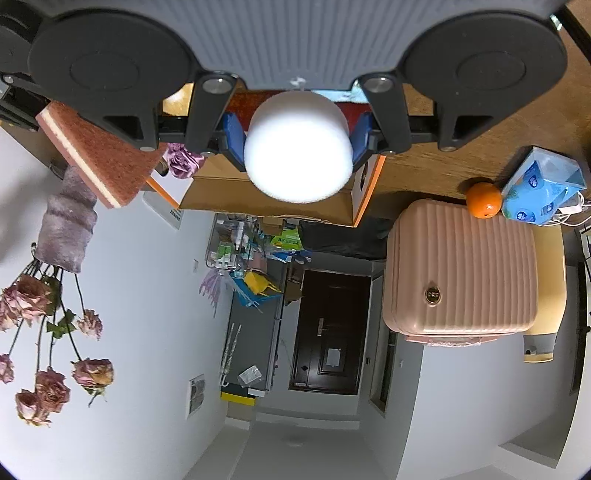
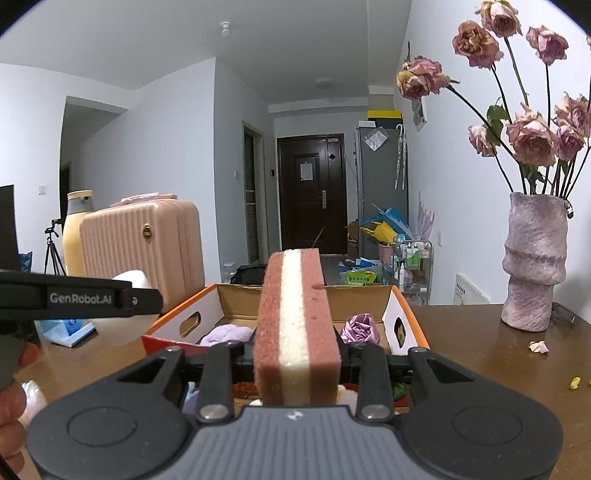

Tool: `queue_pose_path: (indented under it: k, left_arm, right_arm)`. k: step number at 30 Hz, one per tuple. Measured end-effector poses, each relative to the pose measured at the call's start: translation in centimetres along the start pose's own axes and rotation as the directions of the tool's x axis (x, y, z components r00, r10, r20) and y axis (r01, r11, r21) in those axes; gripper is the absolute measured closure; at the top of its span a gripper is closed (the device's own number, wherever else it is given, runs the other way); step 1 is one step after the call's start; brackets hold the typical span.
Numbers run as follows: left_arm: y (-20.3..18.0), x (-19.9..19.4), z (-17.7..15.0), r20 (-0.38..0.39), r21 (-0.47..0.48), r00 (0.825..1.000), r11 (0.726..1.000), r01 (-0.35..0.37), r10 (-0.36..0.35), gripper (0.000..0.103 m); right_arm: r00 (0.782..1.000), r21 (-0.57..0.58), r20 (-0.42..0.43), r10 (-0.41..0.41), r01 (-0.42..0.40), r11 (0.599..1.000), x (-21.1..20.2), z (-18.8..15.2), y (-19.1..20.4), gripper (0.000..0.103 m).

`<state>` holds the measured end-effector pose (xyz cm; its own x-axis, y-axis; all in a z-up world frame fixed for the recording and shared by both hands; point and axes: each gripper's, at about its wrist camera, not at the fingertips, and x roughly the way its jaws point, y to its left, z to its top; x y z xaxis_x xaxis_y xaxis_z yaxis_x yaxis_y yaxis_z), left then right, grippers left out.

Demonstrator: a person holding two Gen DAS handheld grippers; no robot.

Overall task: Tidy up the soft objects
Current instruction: 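Lift both sponges and carry them toward the cardboard box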

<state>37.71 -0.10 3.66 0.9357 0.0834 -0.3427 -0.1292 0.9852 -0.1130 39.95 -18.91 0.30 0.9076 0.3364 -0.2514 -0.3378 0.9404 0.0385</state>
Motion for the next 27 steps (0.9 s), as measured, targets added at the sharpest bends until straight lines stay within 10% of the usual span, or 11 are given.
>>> queue_pose_path:
  k: [27]
  left_arm:
    - [0.1,8.1,2.2,-0.003,-0.039,0.999,0.998,-0.045,0.045,0.046]
  right_arm:
    - [1.0,-0.005,-0.011,0.004,-0.004,1.0,8.7,2.1,-1.1,0.072]
